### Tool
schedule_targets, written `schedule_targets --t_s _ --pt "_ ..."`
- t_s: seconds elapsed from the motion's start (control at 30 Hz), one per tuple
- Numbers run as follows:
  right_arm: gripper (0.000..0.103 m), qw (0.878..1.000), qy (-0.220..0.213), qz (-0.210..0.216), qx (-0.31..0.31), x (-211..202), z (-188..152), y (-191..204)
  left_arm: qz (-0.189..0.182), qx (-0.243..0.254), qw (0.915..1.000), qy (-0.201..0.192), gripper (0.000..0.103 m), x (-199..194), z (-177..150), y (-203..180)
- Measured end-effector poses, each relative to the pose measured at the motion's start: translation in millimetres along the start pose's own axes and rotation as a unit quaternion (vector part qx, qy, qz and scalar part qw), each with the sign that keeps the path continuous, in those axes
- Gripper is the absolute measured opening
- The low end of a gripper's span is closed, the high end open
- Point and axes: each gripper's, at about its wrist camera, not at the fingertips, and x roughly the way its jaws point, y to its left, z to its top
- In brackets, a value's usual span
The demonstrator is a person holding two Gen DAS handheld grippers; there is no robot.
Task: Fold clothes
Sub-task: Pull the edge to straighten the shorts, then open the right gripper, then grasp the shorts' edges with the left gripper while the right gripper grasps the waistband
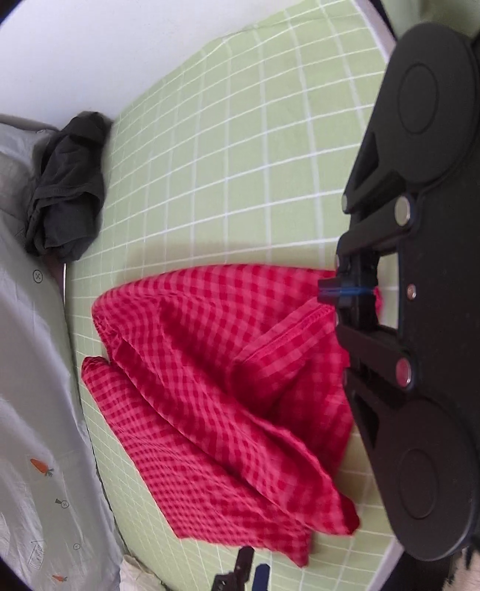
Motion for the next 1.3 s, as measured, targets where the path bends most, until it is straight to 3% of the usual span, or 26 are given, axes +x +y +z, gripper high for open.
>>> schedule_targets --t_s 0.17,0.23,0.3,0.4,0.53,0.9,1.0,1.03,1.07,1.1,1.13,1.2,1.3 --pt "0.003 1.000 0.026 0.014 0.009 -2.0 -11.9 -4.6 0.006 -0.011 0.9999 -0.003 0.050 3.0 7.2 2.7" --pt "0.031 0.999 0.005 0.021 0.031 -6.4 -0.1 -9.9 0.007 -0.015 0.9998 -0.009 0.050 4.8 14.6 3.8" --pt "0.044 0.998 -0.022 0.025 0.046 -7.1 18.1 -12.5 0.008 -0.021 0.9996 -0.016 0.050 7.5 23.0 4.9" --pt "0.045 0.997 -0.042 0.022 0.062 4.7 51.4 -13.2 0.011 -0.030 0.9992 -0.025 0.050 14.4 37.9 6.7" --pt "0.058 0.995 -0.053 0.031 0.077 32.0 95.7 -8.6 0.016 -0.038 0.9984 -0.039 0.056 24.4 60.8 8.4" --pt "0.070 0.995 -0.050 0.060 0.062 132.3 217.6 -20.0 0.021 -0.052 0.9960 -0.070 0.057 57.5 116.2 13.0" --pt "0.070 0.994 -0.039 0.076 0.067 157.3 247.3 -10.4 0.025 -0.049 0.9954 -0.078 0.051 63.3 127.7 10.3" --pt "0.067 0.993 -0.031 0.084 0.070 165.8 256.5 -6.6 0.027 -0.047 0.9953 -0.080 0.044 65.1 131.4 9.0" --pt "0.062 0.993 -0.022 0.093 0.072 174.0 265.0 -2.9 0.034 -0.045 0.9950 -0.082 0.028 66.5 134.4 7.3" --pt "0.045 0.992 -0.011 0.102 0.072 182.3 273.0 0.9 0.034 -0.044 0.9952 -0.080 0.010 69.2 137.4 6.1" --pt "0.022 0.992 -0.002 0.110 0.069 189.9 280.9 4.7 0.035 -0.042 0.9954 -0.078 0.005 71.9 140.5 5.0" --pt "0.006 0.992 -0.005 0.114 0.052 200.5 295.3 12.6 0.023 -0.046 0.9956 -0.079 0.001 76.3 147.4 3.9" --pt "0.003 0.995 -0.040 0.089 0.027 208.3 319.5 16.8 0.022 -0.048 0.9933 -0.103 0.001 76.9 162.8 -1.3"
